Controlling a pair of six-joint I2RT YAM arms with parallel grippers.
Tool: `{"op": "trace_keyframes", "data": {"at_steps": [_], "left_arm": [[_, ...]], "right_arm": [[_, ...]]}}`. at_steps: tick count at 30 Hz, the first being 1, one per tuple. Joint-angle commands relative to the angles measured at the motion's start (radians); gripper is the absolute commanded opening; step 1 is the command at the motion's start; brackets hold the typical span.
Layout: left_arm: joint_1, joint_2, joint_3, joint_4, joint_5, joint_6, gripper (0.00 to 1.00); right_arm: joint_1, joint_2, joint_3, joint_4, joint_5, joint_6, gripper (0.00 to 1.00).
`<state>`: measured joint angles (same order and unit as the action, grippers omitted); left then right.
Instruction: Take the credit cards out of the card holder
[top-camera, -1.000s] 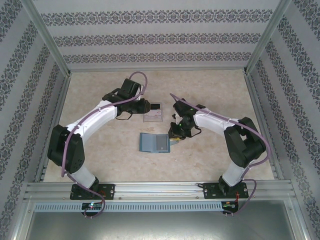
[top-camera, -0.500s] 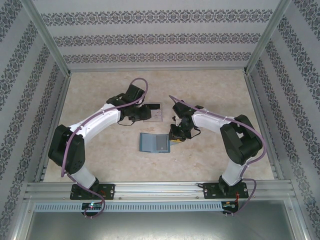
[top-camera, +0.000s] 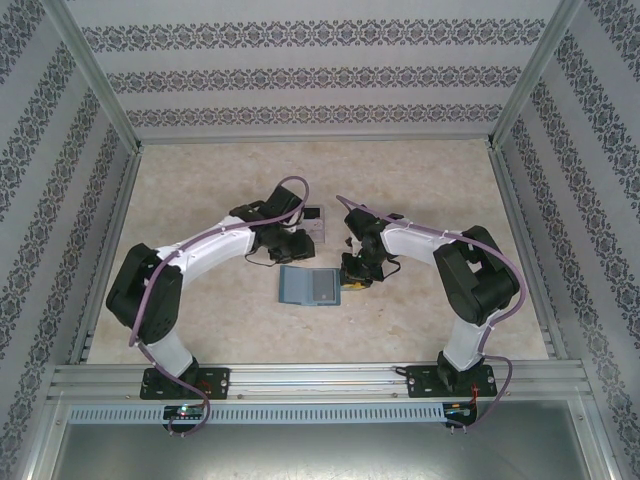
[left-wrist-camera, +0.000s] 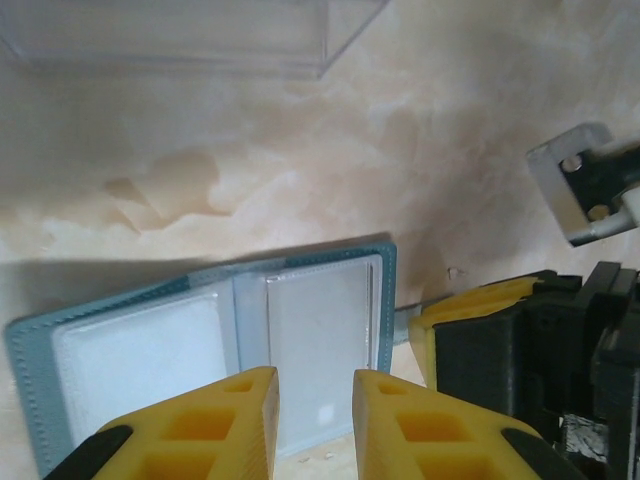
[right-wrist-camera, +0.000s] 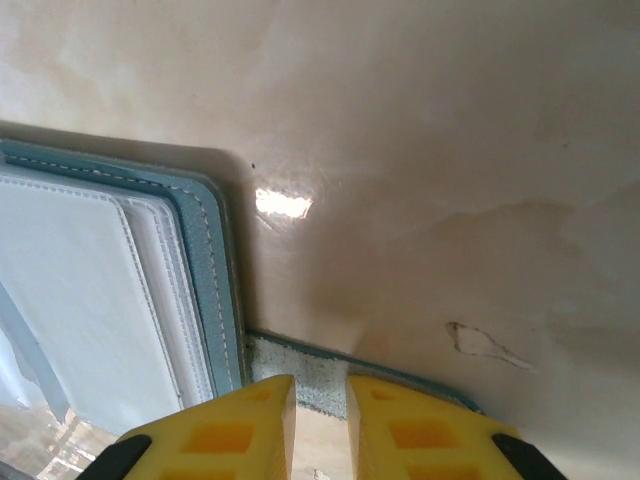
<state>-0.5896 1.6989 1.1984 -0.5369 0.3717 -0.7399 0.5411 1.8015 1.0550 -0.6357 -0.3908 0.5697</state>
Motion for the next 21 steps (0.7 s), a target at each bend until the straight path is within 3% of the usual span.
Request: {"op": "trace_keyframes", "data": {"at_steps": [1, 12, 21], "left_arm": [[-0.026, 0.03, -0.011, 0.046, 0.058, -0.043, 0.26], [-0.075, 0.125, -0.053, 0.218, 0.254, -0.124, 0.24], [-0.078, 0.179, -0.084, 0.315, 0.336, -0.17, 0.21]], "right_arm": [[0.006, 0.025, -0.013, -0.009, 0.02, -0.017, 0.22], [0.005, 0.035, -0.007, -0.013, 0.016, -0.025, 0.22], [0.005, 0.036, 0.001, -0.021, 0.014, -0.028, 0.22]]}}
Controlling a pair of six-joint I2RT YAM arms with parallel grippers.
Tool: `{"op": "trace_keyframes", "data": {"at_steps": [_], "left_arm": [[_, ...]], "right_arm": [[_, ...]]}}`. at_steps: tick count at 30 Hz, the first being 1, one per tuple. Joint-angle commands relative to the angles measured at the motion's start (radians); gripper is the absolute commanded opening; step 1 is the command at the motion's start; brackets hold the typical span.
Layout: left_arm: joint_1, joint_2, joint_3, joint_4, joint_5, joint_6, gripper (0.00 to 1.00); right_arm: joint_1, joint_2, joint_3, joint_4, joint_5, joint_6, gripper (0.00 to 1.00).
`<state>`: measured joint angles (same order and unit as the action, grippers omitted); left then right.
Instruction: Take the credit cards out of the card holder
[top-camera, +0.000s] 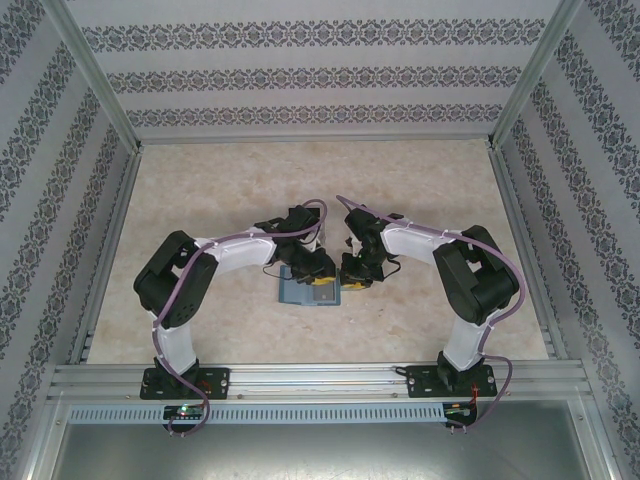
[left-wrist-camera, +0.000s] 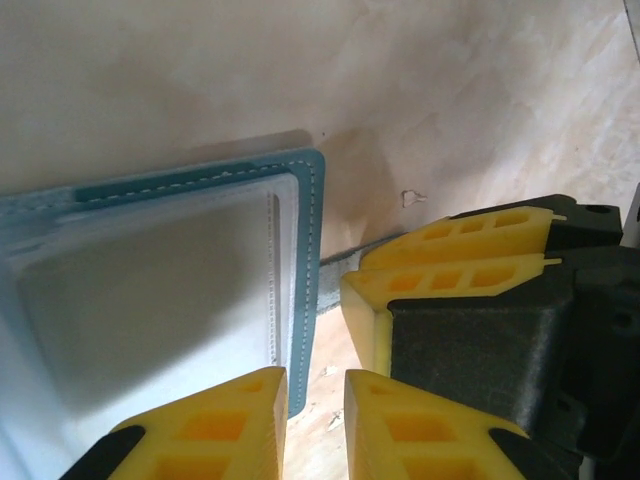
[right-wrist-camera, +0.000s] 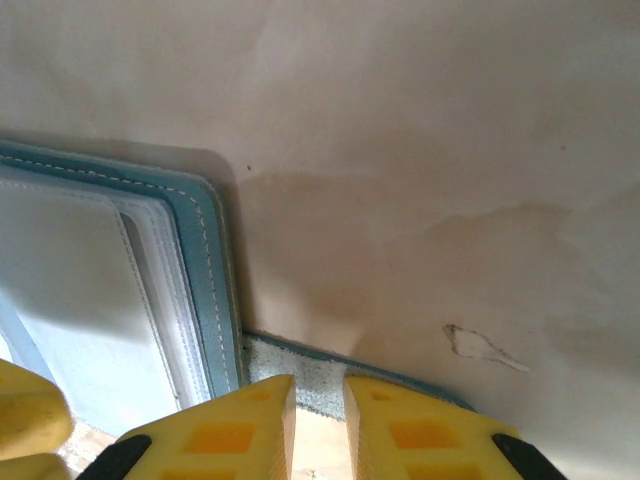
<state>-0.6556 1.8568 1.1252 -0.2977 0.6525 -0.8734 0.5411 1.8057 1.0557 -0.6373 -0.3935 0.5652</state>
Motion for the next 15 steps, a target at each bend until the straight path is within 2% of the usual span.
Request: {"op": "trace_keyframes", "data": {"at_steps": [1, 11, 15], "left_arm": [[-0.012, 0.028, -0.01, 0.076, 0.059, -0.036, 0.2], [-0.012, 0.072, -0.005, 0.059, 0.072, -0.036, 0.2], [-0.012, 0.07, 0.002, 0.017, 0.042, -0.021, 0.2]], "right_arm": [[0.005, 0.032, 0.0, -0.018, 0.016, -0.022, 0.22], [0.006, 0.032, -0.003, -0.016, 0.016, -0.019, 0.22], [0.006, 0.03, -0.003, -0.017, 0.019, -0.02, 0.22]]}}
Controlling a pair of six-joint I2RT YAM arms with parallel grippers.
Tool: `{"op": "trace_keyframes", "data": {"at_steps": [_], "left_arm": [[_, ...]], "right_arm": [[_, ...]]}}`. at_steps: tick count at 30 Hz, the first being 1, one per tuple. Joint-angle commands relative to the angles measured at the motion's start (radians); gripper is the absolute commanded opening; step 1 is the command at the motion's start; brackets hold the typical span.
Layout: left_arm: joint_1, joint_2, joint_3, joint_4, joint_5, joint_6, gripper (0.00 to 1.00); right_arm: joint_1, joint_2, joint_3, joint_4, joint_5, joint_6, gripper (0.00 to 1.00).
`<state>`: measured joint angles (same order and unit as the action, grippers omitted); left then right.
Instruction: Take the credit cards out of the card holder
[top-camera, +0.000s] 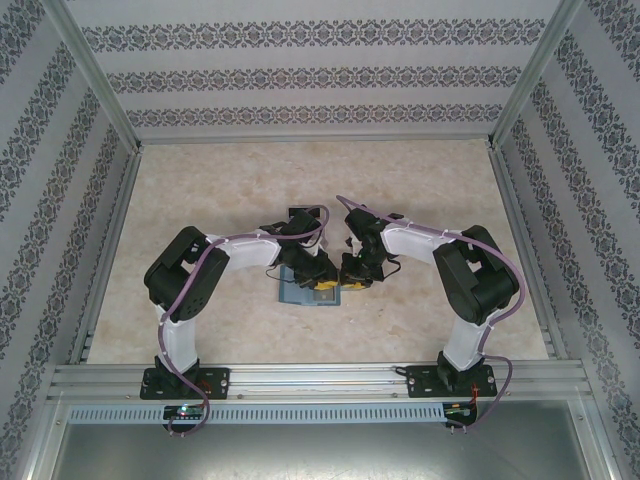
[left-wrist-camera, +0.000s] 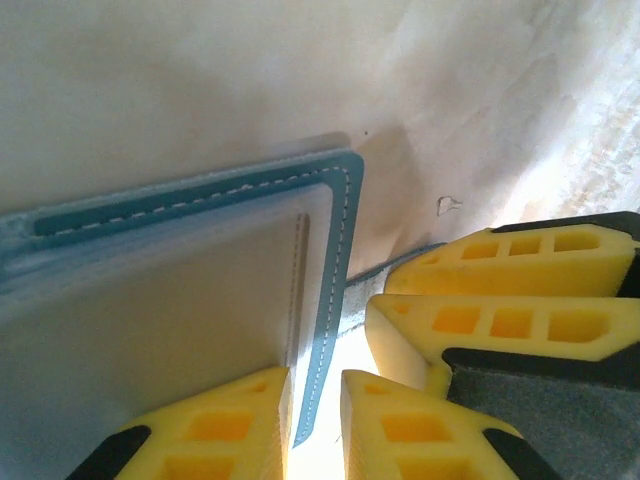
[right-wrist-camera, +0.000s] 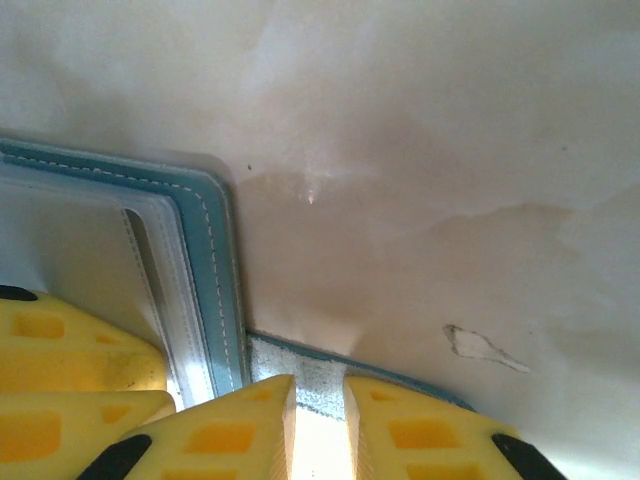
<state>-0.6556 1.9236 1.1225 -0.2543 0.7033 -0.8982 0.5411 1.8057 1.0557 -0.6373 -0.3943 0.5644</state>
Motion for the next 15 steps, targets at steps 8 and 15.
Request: {"op": "trace_keyframes", "data": {"at_steps": [8, 15], "left_arm": [[-0.013, 0.005, 0.043, -0.183, -0.102, 0.084, 0.21], [-0.022, -0.003, 0.109, -0.352, -0.235, 0.155, 0.22]], "right_arm": [[0.007, 0.03, -0.003, -0.021, 0.021, -0.018, 0.22], [0.007, 0.032, -0.006, -0.016, 0.023, -0.015, 0.22]]}}
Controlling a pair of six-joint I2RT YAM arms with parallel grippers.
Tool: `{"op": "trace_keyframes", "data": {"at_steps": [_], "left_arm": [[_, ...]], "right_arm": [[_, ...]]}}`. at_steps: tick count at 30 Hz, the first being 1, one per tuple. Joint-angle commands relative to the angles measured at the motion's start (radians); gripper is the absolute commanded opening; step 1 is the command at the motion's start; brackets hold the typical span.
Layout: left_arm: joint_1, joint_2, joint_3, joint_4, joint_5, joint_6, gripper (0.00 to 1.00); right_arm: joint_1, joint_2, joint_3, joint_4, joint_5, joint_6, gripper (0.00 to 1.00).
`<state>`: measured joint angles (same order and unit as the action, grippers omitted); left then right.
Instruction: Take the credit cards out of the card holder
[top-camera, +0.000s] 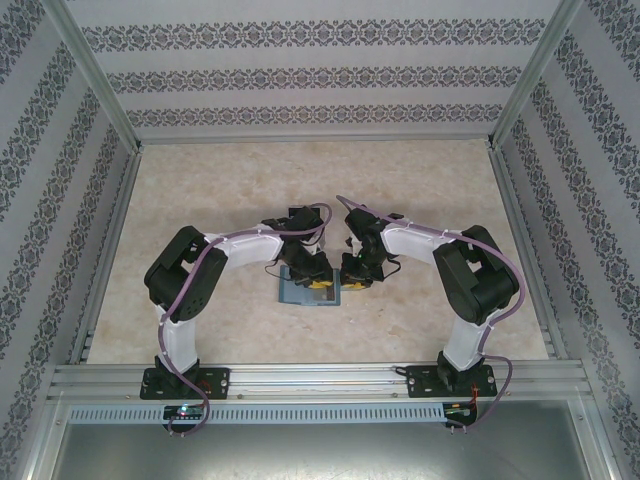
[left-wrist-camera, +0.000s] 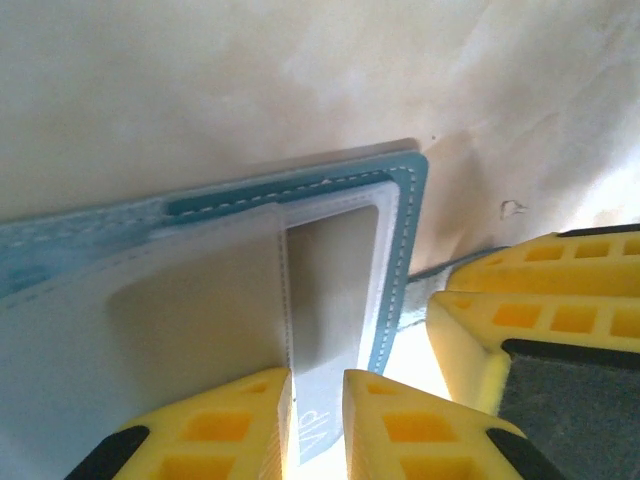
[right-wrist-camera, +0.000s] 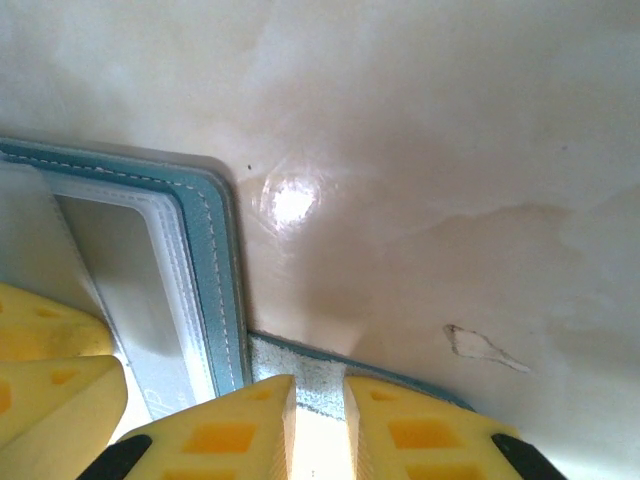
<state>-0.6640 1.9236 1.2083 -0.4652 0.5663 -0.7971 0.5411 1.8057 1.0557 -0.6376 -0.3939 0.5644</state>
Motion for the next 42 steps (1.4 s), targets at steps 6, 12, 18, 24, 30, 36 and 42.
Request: {"op": "trace_keyframes", "data": {"at_steps": [6, 12, 18, 24, 30, 36, 42], "left_arm": [[-0.036, -0.001, 0.092, -0.259, -0.197, 0.09, 0.24], [-0.058, 0.018, 0.177, -0.352, -0.276, 0.111, 0.27], [-0.075, 0.051, 0.242, -0.433, -0.352, 0.136, 0.3], [-0.077, 0.021, 0.216, -0.342, -0.262, 0.11, 0.28], [-0.076, 0.015, 0.158, -0.181, -0.117, 0.049, 0.23], [-0.076, 0.034, 0.123, -0.1, -0.046, 0.02, 0.21], [-0.073, 0.053, 0.119, -0.082, -0.04, 0.019, 0.2]], "right_arm": [[0.006, 0.031, -0.005, -0.019, 0.024, -0.018, 0.22], [0.007, 0.036, -0.003, -0.019, 0.024, -0.023, 0.22], [0.005, 0.037, -0.005, -0.019, 0.024, -0.024, 0.22], [0.005, 0.038, -0.005, -0.017, 0.024, -0.024, 0.22], [0.005, 0.041, -0.007, -0.014, 0.023, -0.024, 0.22], [0.004, 0.038, -0.006, -0.017, 0.024, -0.025, 0.22], [0.005, 0.038, -0.006, -0.016, 0.023, -0.024, 0.22]]}}
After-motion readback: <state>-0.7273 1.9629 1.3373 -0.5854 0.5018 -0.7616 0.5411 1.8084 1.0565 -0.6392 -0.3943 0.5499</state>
